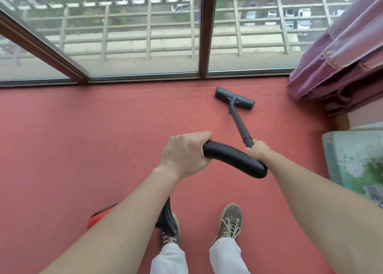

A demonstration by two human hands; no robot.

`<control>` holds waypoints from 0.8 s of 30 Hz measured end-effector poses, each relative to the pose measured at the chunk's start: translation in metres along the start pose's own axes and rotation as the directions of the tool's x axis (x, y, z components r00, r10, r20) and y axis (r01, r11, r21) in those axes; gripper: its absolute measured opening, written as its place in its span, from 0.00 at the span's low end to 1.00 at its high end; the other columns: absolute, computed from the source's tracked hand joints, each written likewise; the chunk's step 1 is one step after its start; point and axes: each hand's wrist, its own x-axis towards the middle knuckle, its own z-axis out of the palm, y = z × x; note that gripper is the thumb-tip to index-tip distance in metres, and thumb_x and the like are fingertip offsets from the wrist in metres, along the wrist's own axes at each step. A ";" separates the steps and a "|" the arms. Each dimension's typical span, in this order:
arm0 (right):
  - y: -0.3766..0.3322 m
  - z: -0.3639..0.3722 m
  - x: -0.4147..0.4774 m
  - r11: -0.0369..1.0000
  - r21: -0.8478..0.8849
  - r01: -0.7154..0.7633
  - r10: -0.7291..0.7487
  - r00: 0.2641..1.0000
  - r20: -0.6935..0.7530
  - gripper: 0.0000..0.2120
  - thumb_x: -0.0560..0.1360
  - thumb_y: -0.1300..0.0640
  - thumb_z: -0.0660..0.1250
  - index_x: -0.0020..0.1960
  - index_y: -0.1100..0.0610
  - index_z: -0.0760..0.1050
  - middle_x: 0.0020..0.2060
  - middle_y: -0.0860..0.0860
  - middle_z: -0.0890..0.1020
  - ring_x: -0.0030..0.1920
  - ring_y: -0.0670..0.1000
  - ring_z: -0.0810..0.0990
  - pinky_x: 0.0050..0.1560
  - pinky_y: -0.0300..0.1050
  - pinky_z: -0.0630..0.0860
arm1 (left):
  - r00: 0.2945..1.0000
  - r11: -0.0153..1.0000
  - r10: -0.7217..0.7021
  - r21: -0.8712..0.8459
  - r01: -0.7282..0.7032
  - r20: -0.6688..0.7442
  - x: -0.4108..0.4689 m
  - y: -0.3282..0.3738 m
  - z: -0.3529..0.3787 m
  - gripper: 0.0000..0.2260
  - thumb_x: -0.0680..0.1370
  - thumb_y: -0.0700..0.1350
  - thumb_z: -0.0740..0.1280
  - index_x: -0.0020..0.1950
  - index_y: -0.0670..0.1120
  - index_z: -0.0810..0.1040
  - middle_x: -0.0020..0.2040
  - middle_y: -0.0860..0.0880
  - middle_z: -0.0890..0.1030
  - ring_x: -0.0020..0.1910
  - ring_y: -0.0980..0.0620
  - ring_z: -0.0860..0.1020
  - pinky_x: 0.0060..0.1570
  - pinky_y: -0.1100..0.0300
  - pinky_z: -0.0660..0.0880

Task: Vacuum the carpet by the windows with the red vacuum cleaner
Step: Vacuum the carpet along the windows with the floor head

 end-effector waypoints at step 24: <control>-0.176 0.183 -0.167 0.878 -0.197 0.436 -0.337 0.855 0.393 0.17 0.80 0.51 0.60 0.68 0.50 0.70 0.58 0.58 0.80 0.53 0.58 0.78 0.49 0.42 0.69 | 0.956 0.953 -0.273 0.103 0.284 -0.111 -0.194 -0.154 -0.112 0.06 0.67 0.50 0.64 0.40 0.50 0.76 0.35 0.52 0.78 0.35 0.48 0.79 0.28 0.59 0.70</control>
